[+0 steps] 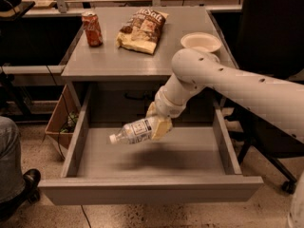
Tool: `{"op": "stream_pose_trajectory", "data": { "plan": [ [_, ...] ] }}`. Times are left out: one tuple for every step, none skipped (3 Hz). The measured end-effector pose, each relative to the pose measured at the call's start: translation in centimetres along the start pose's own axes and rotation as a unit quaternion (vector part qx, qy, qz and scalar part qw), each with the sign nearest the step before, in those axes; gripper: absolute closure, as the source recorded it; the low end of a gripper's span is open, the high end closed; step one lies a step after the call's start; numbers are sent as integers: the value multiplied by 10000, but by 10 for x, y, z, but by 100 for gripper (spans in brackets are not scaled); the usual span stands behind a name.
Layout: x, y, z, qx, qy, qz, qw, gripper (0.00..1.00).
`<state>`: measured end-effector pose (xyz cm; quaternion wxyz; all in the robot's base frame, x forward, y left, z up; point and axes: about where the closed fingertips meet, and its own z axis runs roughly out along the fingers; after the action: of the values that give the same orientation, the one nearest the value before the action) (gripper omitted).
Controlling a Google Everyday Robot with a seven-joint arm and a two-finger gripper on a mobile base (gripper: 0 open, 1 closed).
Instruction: Pick blue plastic bottle from top drawer and place on counter
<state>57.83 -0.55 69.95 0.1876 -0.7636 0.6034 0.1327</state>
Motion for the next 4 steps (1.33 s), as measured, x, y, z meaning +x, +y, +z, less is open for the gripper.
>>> {"op": "stream_pose_trajectory", "data": {
  "plan": [
    [-2, -5, -43, 96, 64, 48, 9999, 100],
    [-13, -15, -93, 291, 192, -2, 9994, 100],
    [-36, -53, -142, 729, 392, 0, 9966, 100],
    [-45, -85, -162, 1001, 463, 71, 9939, 100]
  ]
}}
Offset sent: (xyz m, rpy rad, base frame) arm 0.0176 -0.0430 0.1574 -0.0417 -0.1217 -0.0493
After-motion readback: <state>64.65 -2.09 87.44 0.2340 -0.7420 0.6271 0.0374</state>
